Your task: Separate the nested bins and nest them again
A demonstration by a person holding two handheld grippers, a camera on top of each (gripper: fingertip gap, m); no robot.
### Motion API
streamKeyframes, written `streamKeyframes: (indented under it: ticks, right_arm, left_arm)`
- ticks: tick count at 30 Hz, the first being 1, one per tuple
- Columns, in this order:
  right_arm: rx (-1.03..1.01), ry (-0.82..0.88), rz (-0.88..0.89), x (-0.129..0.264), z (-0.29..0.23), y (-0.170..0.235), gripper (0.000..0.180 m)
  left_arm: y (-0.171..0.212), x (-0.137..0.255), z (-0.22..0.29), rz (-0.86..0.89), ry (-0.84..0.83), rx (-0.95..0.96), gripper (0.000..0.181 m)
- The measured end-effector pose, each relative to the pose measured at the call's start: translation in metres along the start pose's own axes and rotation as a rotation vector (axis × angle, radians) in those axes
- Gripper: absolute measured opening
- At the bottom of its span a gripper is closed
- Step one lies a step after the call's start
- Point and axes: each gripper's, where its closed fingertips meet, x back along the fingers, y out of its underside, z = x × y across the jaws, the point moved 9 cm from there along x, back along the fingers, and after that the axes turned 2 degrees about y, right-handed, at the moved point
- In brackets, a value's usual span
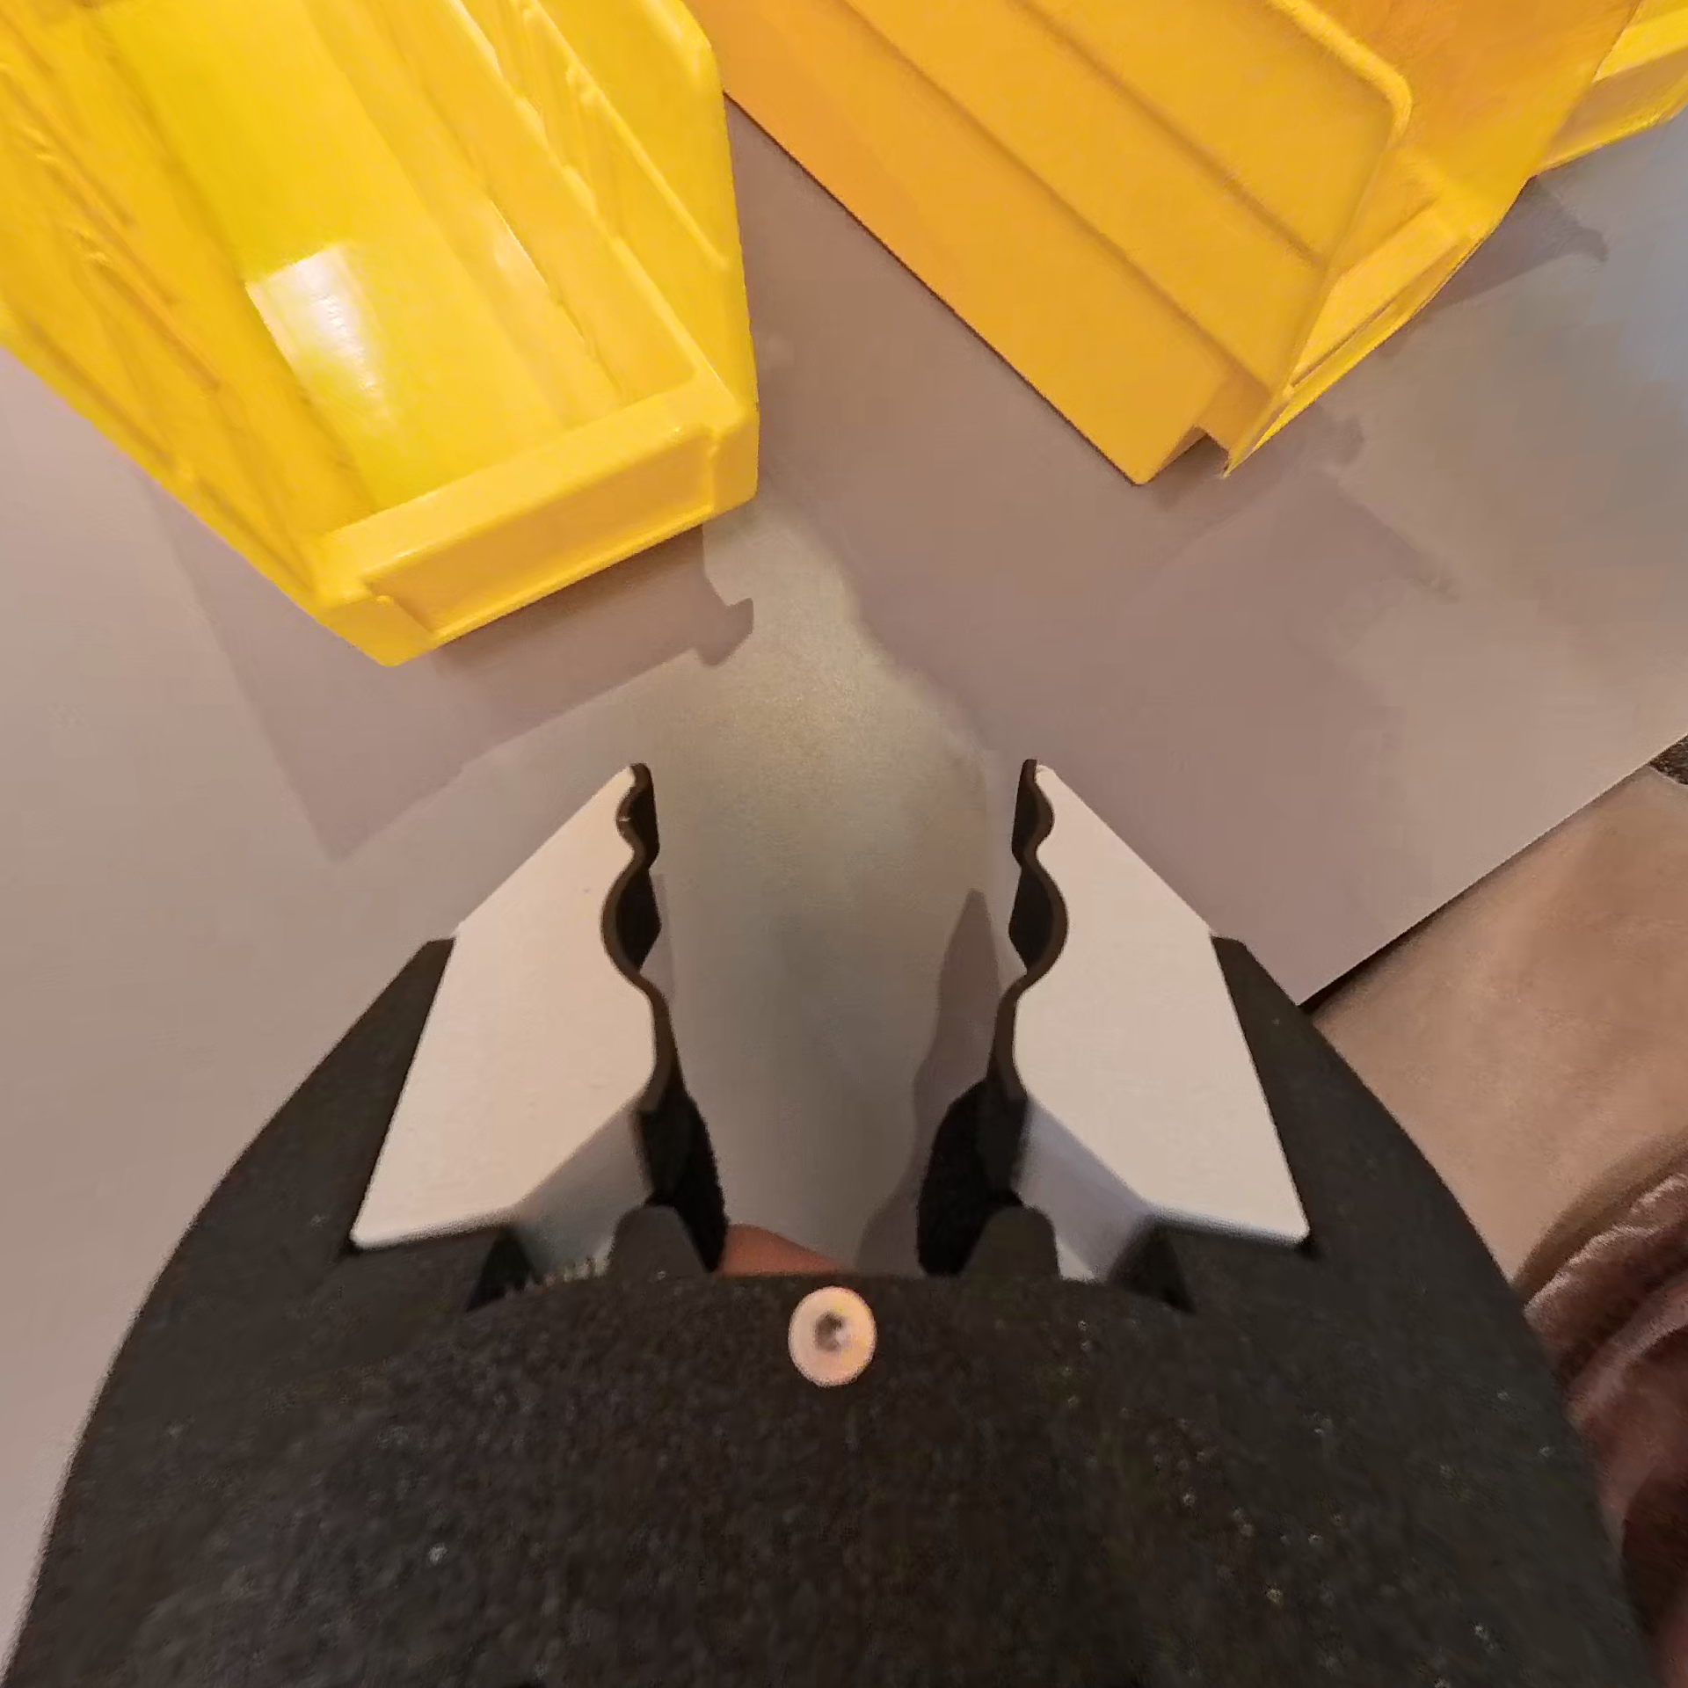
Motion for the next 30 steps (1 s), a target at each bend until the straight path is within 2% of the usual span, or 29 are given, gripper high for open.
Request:
streamKeyframes:
  ticks: [5,9,13,20,24,25,26,30]
  right_arm:
    - [-0.066,0.034,0.053,0.048,0.058,0.013,0.082]
    - [-0.141,0.092,0.049,0.050,0.132,0.034,0.083]
    - [-0.187,0.137,0.003,0.015,0.202,0.056,0.084]
    - [-0.257,0.074,-0.041,-0.087,0.281,0.070,0.088]
    - [-0.223,0.043,-0.040,-0.132,0.294,0.061,0.092]
    - [-0.226,0.040,-0.048,-0.139,0.295,0.059,0.100]
    - [-0.214,0.055,-0.011,-0.138,0.297,0.053,0.097]
    - [-0.193,0.041,0.032,-0.141,0.295,0.050,0.113]
  left_arm:
    - [0.001,0.005,-0.002,0.009,-0.009,0.003,0.077]
    - [0.002,0.008,-0.004,0.012,-0.020,0.006,0.077]
    - [0.003,0.010,-0.002,0.017,-0.020,0.007,0.077]
    - [-0.001,0.006,0.027,0.065,0.001,-0.078,0.071]
    - [-0.016,-0.007,0.059,0.107,0.033,-0.018,0.068]
    - [-0.021,-0.012,0.065,0.118,0.029,0.003,0.068]
    - [-0.027,-0.017,0.071,0.132,0.027,0.018,0.068]
    - [-0.048,-0.046,0.083,0.172,-0.037,0.069,0.066]
